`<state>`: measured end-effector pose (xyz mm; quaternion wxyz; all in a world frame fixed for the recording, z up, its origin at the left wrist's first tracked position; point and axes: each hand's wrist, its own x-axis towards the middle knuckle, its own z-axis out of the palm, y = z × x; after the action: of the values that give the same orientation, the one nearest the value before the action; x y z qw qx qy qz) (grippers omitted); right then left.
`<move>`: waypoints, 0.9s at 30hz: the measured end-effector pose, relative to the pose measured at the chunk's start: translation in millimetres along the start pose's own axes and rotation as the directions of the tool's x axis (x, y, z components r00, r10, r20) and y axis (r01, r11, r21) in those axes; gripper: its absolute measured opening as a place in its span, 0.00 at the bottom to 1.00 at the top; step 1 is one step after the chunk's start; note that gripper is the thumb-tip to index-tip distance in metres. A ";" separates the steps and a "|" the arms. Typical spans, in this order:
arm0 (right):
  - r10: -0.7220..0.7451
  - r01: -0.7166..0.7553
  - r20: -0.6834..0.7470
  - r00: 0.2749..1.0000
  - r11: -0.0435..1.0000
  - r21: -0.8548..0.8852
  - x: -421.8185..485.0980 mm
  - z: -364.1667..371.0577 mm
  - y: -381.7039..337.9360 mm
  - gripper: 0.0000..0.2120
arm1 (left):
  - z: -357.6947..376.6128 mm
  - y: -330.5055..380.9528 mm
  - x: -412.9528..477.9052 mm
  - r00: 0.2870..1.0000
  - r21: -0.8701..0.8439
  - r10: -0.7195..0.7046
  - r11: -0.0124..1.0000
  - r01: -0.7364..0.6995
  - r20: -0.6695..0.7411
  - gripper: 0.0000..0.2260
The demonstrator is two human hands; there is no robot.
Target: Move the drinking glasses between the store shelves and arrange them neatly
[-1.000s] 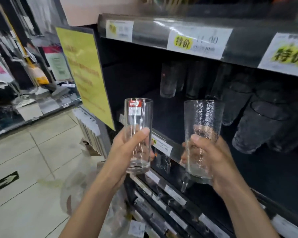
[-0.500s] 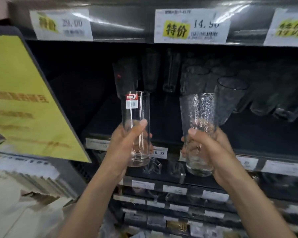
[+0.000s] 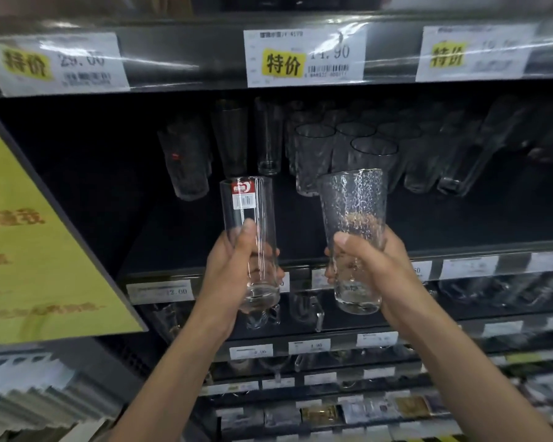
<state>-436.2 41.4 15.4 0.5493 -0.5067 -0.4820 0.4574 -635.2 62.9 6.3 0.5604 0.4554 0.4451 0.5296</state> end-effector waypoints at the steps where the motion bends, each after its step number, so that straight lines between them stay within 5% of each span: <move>1: -0.002 0.002 -0.001 1.000 1.000 -0.003 0.2 0.4 -0.7 0.29 | 0.7 1.0 1.2 1.000 0.002 0.000 1.000 0.000 -0.007 0.39; 11: -0.027 0.027 -0.005 1.000 0.999 0.019 29.4 16.0 -3.5 0.28 | -20.2 24.4 35.1 0.989 0.087 0.138 0.987 -0.133 -0.061 0.37; 17: -0.078 0.078 0.002 0.997 0.997 -0.011 62.2 44.8 -1.9 0.19 | -53.7 25.8 58.7 0.949 0.325 0.310 0.905 -0.275 -0.059 0.16; 21: -0.086 0.088 0.033 0.996 0.993 -0.075 85.6 72.5 -1.0 0.25 | -67.1 20.0 64.3 0.928 0.364 0.355 0.884 -0.294 -0.115 0.07; 27: -0.114 0.116 0.020 0.993 0.989 -0.091 114.3 108.9 8.0 0.31 | -72.0 15.8 67.8 0.908 0.328 0.380 0.893 -0.309 -0.176 0.17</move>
<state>-531.1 167.8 17.3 0.5472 -0.4997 -0.5349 0.4058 -705.9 133.8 7.1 0.3265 0.5393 0.4932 0.5994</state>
